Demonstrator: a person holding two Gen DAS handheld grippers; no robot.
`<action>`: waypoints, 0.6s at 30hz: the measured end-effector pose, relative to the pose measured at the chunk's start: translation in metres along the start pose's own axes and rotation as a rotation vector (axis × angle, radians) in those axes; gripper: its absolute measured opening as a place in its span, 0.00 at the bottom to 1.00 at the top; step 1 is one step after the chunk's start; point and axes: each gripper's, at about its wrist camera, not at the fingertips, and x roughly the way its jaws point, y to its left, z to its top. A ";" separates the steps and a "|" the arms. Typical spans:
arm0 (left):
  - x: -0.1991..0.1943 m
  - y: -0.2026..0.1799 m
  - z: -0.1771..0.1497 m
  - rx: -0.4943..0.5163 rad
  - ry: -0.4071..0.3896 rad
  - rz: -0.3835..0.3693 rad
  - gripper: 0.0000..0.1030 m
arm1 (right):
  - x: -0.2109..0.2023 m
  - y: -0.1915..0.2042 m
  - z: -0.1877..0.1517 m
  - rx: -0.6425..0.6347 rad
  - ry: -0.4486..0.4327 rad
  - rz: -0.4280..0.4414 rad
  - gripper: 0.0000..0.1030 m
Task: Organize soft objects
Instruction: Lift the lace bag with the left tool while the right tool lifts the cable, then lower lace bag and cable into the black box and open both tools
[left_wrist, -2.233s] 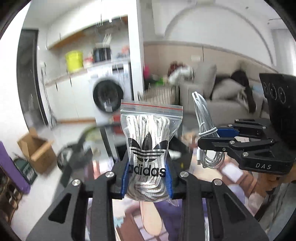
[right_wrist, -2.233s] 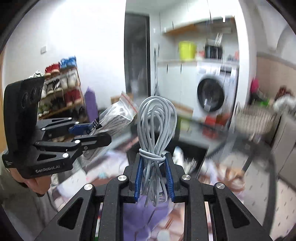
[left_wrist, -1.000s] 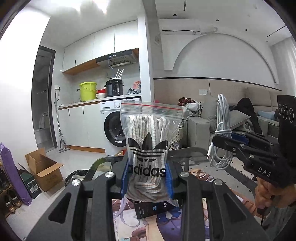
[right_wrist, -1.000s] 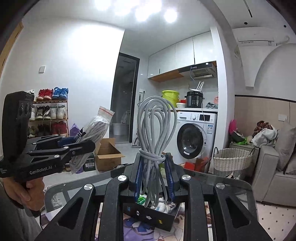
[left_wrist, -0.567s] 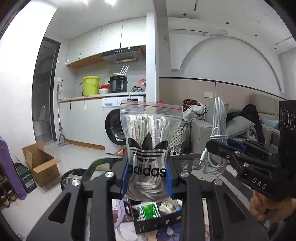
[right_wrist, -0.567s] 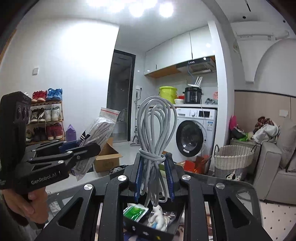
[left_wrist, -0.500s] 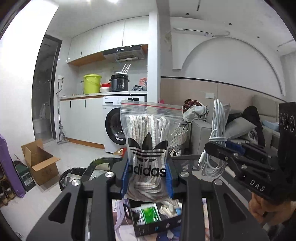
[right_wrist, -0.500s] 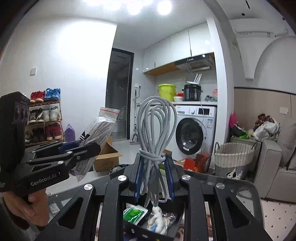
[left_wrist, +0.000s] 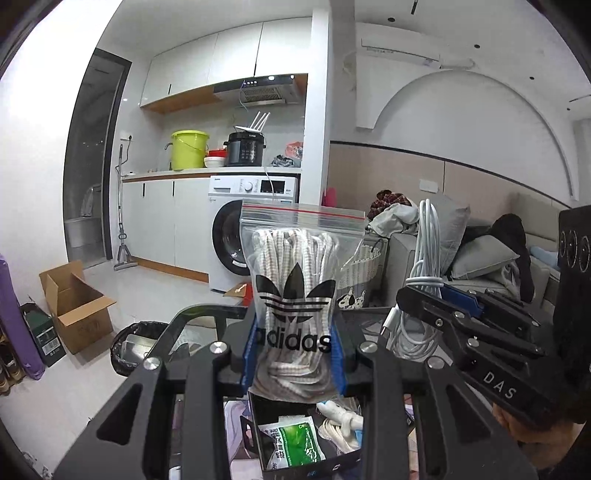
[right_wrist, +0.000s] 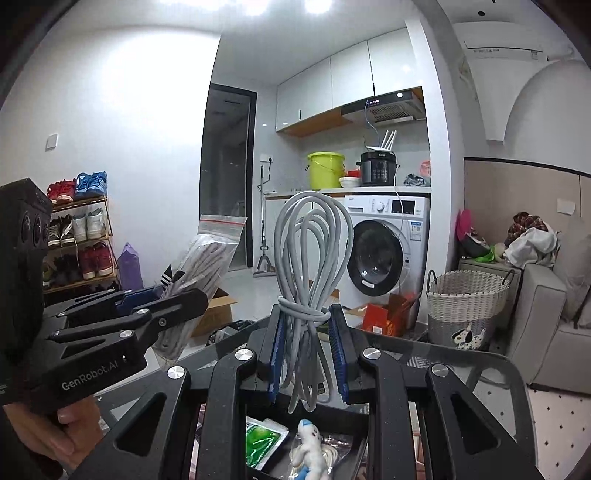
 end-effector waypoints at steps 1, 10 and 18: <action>0.002 0.000 0.002 -0.001 0.005 0.005 0.30 | 0.001 0.000 0.000 0.001 0.007 0.000 0.22; 0.035 0.001 -0.007 0.010 0.188 -0.025 0.30 | 0.038 -0.006 -0.012 -0.006 0.253 -0.028 0.22; 0.063 -0.003 -0.027 0.031 0.351 0.025 0.30 | 0.074 -0.016 -0.051 -0.019 0.482 -0.036 0.22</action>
